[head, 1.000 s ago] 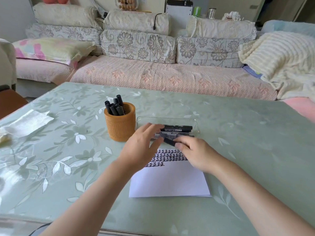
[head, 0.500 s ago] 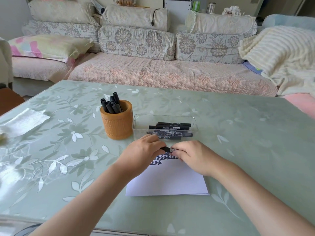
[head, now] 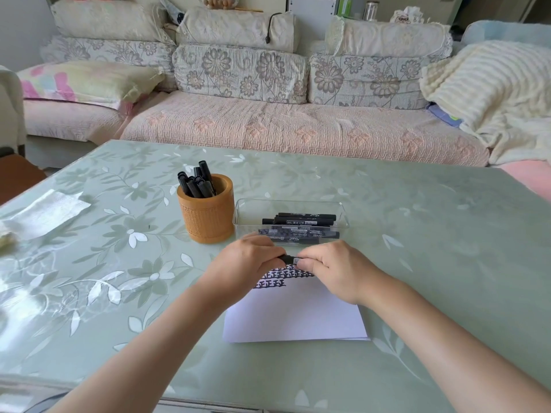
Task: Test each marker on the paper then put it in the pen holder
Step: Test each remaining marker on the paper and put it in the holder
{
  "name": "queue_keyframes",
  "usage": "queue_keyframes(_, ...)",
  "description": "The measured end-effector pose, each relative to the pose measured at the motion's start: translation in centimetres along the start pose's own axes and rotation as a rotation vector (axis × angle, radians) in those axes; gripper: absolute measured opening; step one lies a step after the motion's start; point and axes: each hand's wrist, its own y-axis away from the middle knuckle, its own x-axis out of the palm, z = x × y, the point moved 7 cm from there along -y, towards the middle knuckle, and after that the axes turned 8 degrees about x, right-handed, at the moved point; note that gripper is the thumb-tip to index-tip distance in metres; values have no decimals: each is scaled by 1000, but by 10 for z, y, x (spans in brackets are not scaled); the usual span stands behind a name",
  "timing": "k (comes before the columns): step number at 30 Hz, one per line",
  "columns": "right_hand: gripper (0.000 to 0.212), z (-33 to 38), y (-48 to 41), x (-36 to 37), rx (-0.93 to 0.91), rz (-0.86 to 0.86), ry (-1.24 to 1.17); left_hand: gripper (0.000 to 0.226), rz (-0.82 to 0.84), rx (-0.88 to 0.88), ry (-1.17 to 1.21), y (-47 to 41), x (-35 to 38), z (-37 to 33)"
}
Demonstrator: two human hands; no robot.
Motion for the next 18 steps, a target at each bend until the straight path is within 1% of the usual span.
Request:
queue_keyframes(2,25,0,-1,1,-4,10,-9,35,-6,1,1,2,-1,1)
queue_keyframes(4,22,4,-1,-1,-87,-66,89,37,2,-47,56,4,0,4)
queue_keyframes(7,14,14,2,-8,-203,-201,180,25,27,-138,151,7,1,12)
queue_keyframes(9,18,17,4,-8,-236,-230,208,20,43,-169,191,9,2,16)
queue_keyframes(10,19,19,4,-6,-239,-224,212,23,43,-154,189,10,1,16)
queue_keyframes(12,19,18,3,-1,-194,-162,171,31,31,-68,129,10,-2,12)
queue_keyframes(15,37,11,-1,6,-85,-35,-36,36,1,0,58,11,-8,8)
queue_keyframes(16,39,10,-2,8,-68,-25,-61,37,0,-3,58,12,-8,9)
queue_keyframes(18,34,13,-2,8,-110,-71,19,36,6,-29,89,16,-8,10)
